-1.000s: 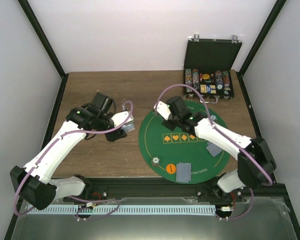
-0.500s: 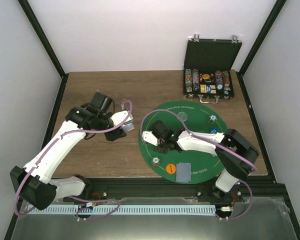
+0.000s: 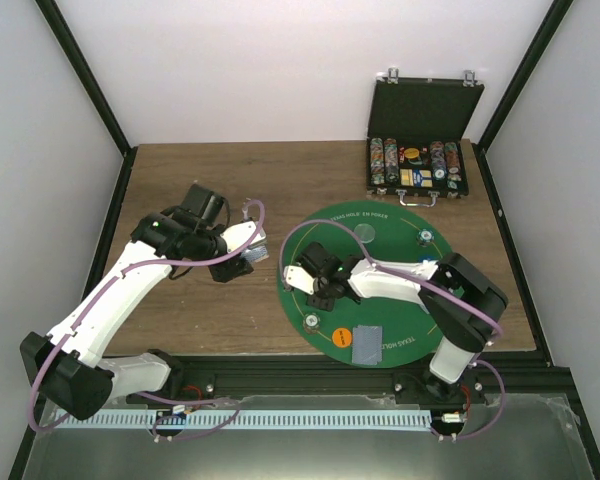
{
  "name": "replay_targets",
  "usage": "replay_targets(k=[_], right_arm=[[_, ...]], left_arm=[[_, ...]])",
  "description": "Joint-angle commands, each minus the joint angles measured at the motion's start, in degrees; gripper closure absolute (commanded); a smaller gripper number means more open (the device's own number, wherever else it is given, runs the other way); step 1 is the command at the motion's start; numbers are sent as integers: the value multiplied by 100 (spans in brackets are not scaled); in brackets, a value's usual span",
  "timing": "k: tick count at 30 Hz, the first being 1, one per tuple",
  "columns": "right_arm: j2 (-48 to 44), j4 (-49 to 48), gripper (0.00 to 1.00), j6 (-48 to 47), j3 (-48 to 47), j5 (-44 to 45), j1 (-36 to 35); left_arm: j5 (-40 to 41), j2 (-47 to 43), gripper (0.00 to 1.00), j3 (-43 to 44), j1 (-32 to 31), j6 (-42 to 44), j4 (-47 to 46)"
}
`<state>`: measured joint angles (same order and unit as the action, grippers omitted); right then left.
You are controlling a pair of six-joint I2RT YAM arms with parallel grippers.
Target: Distribute texas hold em gaming equipment
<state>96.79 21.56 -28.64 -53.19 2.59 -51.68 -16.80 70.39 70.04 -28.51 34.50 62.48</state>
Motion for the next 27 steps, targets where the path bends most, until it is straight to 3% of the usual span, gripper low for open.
replay_targets(k=[1, 24, 27], right_arm=[[59, -17, 99, -19, -165, 190, -1], [130, -25, 99, -588, -152, 322, 39], [106, -20, 96, -633, -113, 304, 36]], left_arm=[[-102, -48, 48, -45, 21, -5, -71], [-109, -25, 48, -7, 23, 1, -60], [-107, -32, 48, 1, 23, 4, -45]])
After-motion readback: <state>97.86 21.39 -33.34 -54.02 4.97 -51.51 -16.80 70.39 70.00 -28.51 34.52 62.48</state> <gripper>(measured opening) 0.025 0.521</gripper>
